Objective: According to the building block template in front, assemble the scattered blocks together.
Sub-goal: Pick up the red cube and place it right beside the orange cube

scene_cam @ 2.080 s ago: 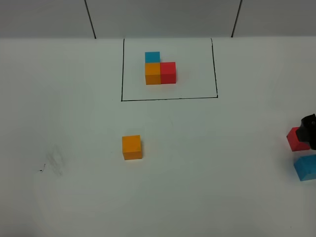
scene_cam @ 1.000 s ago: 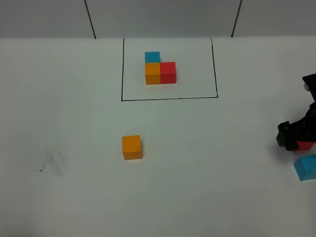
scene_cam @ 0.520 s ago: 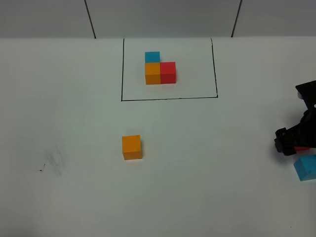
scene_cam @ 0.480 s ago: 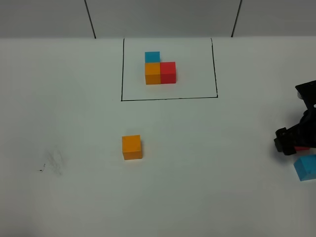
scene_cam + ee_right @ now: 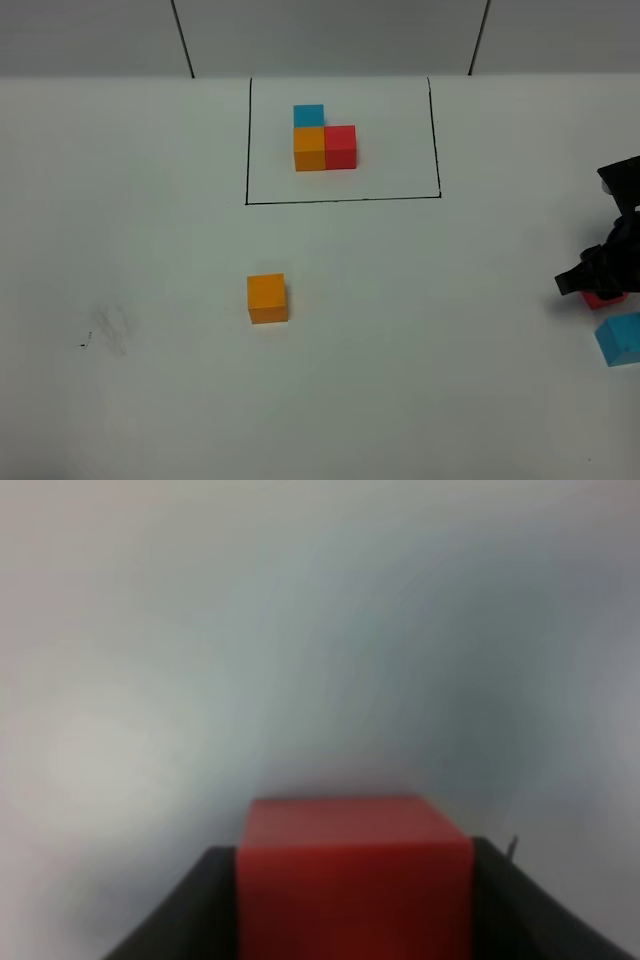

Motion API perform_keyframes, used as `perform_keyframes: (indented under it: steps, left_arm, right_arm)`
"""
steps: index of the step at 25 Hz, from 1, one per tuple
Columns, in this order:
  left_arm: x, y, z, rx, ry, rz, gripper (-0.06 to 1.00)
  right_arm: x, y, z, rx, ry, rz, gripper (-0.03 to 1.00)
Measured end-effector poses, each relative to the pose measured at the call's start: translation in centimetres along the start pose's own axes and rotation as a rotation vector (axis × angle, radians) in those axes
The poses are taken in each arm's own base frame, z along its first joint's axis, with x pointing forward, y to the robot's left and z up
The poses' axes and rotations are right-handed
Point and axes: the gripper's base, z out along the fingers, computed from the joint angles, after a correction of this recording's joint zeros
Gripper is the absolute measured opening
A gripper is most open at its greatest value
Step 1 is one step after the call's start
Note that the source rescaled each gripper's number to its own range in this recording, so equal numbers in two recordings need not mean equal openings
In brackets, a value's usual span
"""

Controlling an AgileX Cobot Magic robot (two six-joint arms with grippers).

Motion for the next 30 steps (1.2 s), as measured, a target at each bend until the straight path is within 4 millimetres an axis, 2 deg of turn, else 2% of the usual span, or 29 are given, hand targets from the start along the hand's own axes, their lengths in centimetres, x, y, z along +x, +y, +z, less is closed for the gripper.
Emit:
perform_keyframes:
  steps: [30]
  left_arm:
    - [0.00, 0.00, 0.00, 0.000, 0.000, 0.000, 0.00]
  right_arm:
    - [-0.03, -0.03, -0.06, 0.001, 0.005, -0.033, 0.44]
